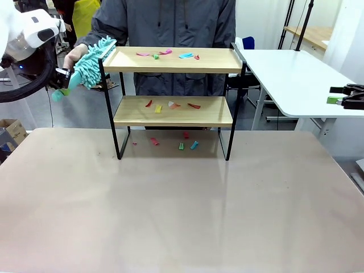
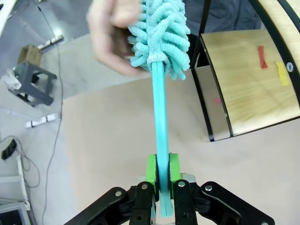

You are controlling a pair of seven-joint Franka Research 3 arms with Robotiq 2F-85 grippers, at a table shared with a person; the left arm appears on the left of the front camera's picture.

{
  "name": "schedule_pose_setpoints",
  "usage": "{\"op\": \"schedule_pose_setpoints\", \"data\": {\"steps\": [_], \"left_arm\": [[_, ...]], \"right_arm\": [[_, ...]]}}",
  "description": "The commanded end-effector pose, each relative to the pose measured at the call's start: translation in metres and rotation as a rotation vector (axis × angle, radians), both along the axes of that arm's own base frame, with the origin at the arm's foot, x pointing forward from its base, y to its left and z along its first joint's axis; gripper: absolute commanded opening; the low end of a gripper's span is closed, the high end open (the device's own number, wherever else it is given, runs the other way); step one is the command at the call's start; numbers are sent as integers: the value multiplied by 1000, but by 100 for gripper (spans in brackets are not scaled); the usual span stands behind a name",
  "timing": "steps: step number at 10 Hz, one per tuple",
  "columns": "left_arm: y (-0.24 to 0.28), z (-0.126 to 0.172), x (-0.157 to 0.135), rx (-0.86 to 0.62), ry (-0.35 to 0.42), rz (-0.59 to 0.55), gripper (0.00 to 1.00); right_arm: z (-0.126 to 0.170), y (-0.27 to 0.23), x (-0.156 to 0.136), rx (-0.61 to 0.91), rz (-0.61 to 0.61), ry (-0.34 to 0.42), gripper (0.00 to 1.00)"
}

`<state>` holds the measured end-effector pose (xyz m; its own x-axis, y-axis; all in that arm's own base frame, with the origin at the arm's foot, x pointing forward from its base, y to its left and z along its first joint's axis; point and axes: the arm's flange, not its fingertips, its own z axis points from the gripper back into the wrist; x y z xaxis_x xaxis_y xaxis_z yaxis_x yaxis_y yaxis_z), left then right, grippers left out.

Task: Clean the shelf.
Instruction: Pick up the Duster handed by the human, then clean the specific section of the Shelf indicated by the human with the Duster.

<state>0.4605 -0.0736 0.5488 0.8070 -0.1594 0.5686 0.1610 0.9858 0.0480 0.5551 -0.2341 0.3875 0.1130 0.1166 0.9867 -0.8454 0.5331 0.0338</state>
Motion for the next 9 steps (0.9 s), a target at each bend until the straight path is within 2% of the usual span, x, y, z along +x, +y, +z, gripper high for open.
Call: {"op": "schedule_pose_setpoints", "data": {"steps": [1, 8, 9], "left_arm": [[0, 1, 1, 10, -12, -10, 0], [0, 1, 1, 10, -12, -10, 0], [-1, -2, 0, 3, 4, -4, 13]], "right_arm": [[2, 1, 1, -3, -1, -2, 100], [2, 1, 1, -3, -1, -2, 100], [2, 1, 1, -3, -1, -2, 100]]}}
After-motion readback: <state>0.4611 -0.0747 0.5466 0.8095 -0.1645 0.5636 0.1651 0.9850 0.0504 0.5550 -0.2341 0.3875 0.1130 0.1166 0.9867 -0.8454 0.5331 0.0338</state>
